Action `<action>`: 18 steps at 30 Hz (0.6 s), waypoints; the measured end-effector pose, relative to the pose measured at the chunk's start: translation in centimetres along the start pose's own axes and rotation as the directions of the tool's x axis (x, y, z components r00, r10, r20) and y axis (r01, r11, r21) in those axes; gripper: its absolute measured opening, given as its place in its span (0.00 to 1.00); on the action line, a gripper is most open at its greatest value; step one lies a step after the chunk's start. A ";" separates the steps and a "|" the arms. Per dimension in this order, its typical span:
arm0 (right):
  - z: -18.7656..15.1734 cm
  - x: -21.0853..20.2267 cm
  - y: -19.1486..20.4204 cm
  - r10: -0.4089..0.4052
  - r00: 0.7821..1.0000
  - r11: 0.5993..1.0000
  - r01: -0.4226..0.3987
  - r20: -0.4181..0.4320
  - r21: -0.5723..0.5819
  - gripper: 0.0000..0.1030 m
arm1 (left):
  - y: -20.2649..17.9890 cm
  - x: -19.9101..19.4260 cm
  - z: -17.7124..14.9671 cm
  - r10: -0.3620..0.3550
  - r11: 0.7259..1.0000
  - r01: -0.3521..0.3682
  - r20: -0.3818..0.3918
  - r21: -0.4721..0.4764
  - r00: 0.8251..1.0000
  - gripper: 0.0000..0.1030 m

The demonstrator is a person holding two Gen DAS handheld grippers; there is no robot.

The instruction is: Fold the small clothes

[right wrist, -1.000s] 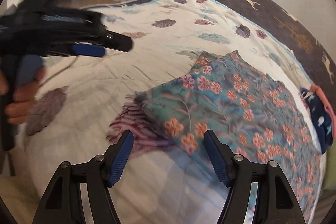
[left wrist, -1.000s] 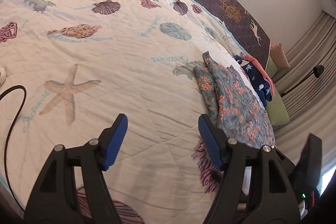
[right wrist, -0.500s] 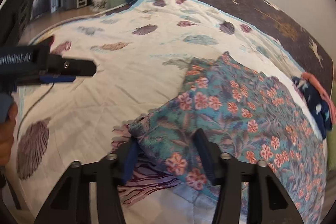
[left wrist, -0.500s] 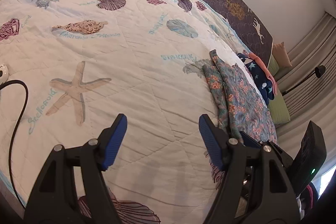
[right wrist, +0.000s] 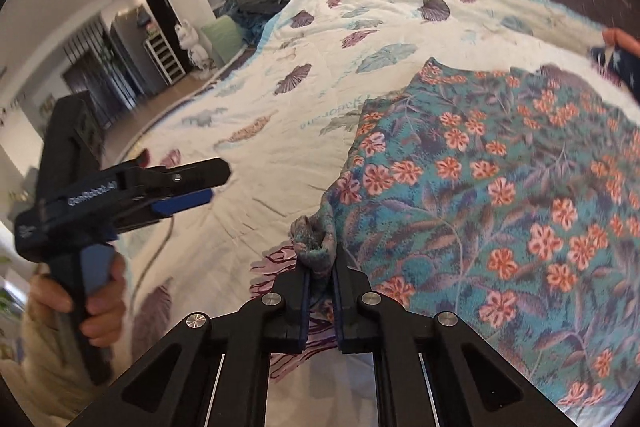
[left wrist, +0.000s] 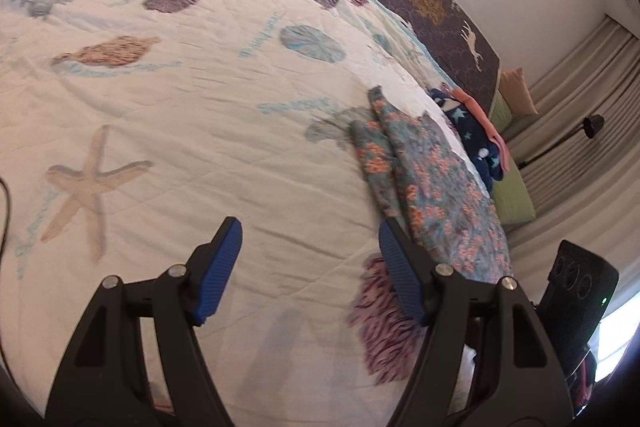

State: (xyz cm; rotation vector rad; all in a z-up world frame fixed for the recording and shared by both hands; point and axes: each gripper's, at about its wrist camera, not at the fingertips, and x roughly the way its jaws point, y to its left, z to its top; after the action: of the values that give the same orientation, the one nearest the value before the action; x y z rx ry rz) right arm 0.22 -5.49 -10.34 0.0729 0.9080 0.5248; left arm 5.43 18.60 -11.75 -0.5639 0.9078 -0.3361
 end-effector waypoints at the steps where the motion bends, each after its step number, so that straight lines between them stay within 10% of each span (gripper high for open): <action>1: 0.0 -0.1 0.0 0.005 1.000 1.000 -0.005 0.000 0.003 0.08 | -0.5 0.5 0.2 -0.010 1.000 0.010 -0.017 0.006 1.000 0.69; 11: -0.2 0.5 0.2 0.001 0.999 1.000 -0.002 -0.035 -0.026 0.11 | -4.8 2.1 1.4 -0.009 0.994 0.013 -0.031 0.113 0.999 0.69; 18: -2.3 2.4 5.9 -0.260 0.965 0.893 0.256 0.039 -0.371 0.55 | -1.8 1.6 1.4 0.048 0.998 -0.047 -0.031 0.030 0.998 0.69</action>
State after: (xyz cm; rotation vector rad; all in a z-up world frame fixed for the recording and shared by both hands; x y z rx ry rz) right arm -2.69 0.41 -11.87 -0.3949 0.8000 0.4407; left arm 7.39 16.80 -11.04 -0.5104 0.9438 -0.3152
